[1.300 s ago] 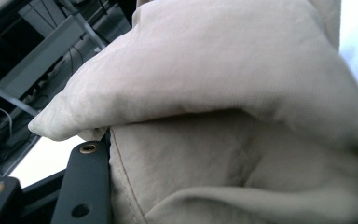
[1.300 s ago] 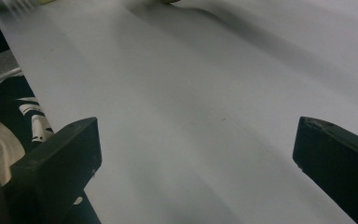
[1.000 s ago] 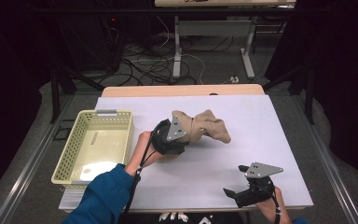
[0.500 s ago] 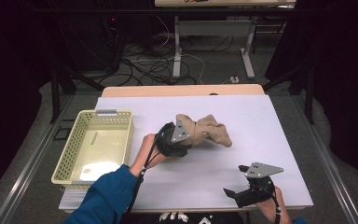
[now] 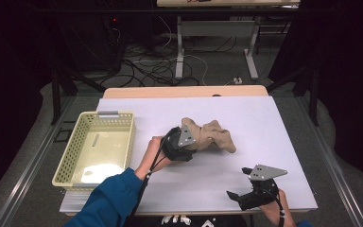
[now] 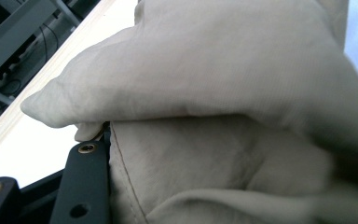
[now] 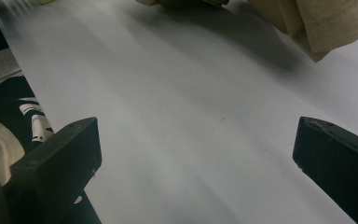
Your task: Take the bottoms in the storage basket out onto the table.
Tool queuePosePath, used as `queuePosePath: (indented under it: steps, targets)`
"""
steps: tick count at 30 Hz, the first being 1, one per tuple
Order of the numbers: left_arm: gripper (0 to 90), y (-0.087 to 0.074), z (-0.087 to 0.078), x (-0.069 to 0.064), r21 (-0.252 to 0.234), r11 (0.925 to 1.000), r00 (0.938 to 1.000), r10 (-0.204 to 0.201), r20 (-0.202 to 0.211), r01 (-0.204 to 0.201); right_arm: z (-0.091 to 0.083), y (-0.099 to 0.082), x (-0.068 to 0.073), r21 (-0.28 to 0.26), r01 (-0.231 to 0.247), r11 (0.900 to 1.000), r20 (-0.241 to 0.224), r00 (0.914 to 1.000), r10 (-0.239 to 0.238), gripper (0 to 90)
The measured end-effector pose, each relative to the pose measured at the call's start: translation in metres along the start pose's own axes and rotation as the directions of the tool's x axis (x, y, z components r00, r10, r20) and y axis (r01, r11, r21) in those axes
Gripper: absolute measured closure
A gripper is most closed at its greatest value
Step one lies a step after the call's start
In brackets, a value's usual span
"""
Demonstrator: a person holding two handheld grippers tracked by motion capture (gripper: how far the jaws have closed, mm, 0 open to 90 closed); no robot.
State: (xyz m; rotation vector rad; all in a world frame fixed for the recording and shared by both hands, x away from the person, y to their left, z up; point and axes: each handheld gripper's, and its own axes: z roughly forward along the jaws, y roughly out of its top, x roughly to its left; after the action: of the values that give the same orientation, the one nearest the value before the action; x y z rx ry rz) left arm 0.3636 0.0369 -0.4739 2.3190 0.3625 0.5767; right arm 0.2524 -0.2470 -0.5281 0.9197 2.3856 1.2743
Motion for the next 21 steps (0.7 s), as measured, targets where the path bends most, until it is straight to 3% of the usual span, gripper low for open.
queuePosePath:
  steps: [21]
  targets:
    - [43.1,-0.007,0.025,-0.015,0.055,0.9985,0.9969,0.002,0.078,-0.006,0.001,0.0,0.0,-0.001,0.004,1.0,0.008,1.0,-0.004,0.7]
